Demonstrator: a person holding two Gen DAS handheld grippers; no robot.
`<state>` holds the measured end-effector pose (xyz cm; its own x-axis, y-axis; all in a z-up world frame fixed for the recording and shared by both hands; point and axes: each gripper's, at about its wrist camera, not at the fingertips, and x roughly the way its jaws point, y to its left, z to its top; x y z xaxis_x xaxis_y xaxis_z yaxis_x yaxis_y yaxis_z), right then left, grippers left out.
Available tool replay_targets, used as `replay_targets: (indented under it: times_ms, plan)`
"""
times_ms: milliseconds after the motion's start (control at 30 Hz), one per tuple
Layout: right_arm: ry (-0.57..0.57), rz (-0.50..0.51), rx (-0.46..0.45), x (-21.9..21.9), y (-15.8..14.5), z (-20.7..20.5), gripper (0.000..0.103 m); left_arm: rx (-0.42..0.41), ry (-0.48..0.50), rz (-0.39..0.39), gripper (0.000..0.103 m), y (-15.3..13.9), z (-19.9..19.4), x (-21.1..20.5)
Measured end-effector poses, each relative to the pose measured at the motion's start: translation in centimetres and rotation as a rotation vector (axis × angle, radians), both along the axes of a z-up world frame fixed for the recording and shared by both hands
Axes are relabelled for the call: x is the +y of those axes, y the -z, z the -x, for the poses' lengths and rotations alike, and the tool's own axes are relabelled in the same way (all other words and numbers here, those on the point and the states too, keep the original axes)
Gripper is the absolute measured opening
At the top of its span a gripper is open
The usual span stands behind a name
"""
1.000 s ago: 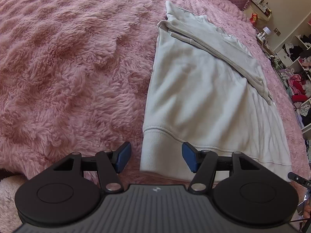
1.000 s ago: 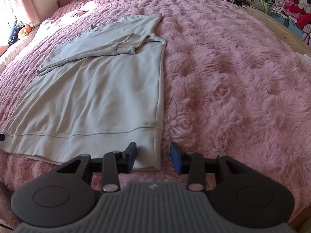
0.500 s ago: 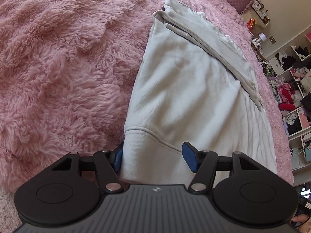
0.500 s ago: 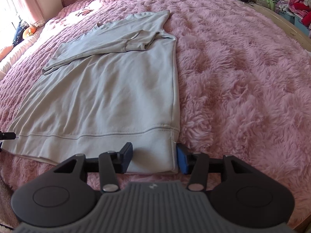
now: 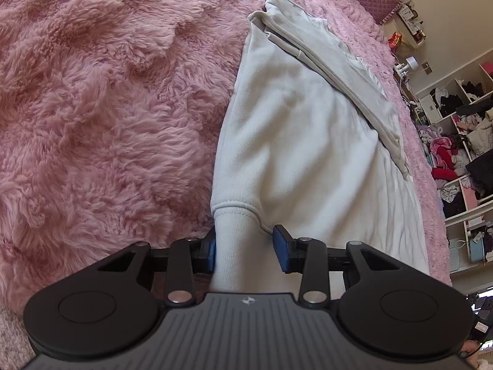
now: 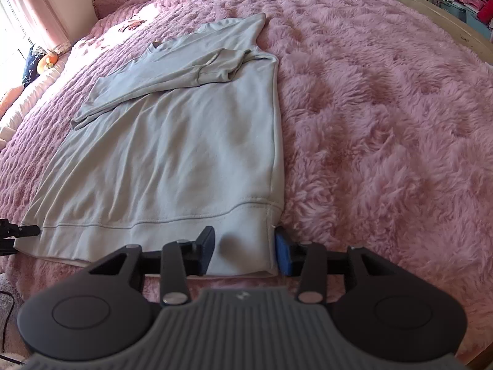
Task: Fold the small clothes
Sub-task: 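Grasp the hem corner with the left gripper and lift it toward the collar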
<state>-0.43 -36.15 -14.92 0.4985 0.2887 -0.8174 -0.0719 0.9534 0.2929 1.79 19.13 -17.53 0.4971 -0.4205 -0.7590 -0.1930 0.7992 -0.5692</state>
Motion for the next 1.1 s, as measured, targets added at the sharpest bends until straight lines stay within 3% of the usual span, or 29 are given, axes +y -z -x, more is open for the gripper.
replay_targets:
  times_ms: [233,267,333,467,567,633,700,800,900,933,967,1100]
  plan:
    - [0.015,-0.024,0.003,-0.1,-0.1,-0.3,0.039,-0.016,-0.001,0.053,0.043,-0.2,0.4,0.2]
    - [0.020,-0.028,0.004,-0.1,-0.1,-0.4,0.037,-0.024,0.004,0.055,0.040,-0.3,0.5,0.0]
    - [0.023,-0.035,0.010,-0.1,-0.1,-0.4,0.024,-0.041,0.017,0.047,0.033,-0.6,0.6,-0.4]
    - [0.040,-0.077,0.026,-0.6,-0.4,-0.1,0.018,-0.021,0.007,0.054,0.025,-0.3,0.6,-0.2]
    - [0.036,-0.073,0.022,-0.2,-1.1,0.0,0.024,-0.012,-0.006,0.081,0.025,0.0,0.4,0.1]
    - [0.029,-0.051,0.031,0.2,-1.1,-0.2,0.033,-0.008,-0.008,0.091,0.025,0.1,0.3,0.1]
    - [0.034,-0.041,0.041,0.4,-0.8,-0.5,0.033,-0.008,-0.011,0.097,0.026,0.1,0.3,0.2]
    - [0.057,-0.058,0.049,0.5,-0.6,-0.7,0.009,-0.016,-0.007,0.103,0.026,0.1,0.4,0.2]
    - [0.070,-0.091,0.041,0.5,-0.8,-0.9,0.008,-0.040,0.001,0.121,0.023,-0.2,0.6,0.4]
    - [0.067,-0.096,0.036,0.5,-0.9,-0.9,0.008,-0.060,0.006,0.139,0.019,-0.4,0.9,0.6]
    - [0.065,-0.107,0.025,0.5,-1.1,-0.9,0.008,-0.076,0.013,0.160,0.006,-0.6,1.0,0.8]
    - [0.071,-0.189,-0.022,-0.2,-2.4,-1.3,0.008,-0.129,0.007,0.216,0.006,-1.8,0.7,1.4]
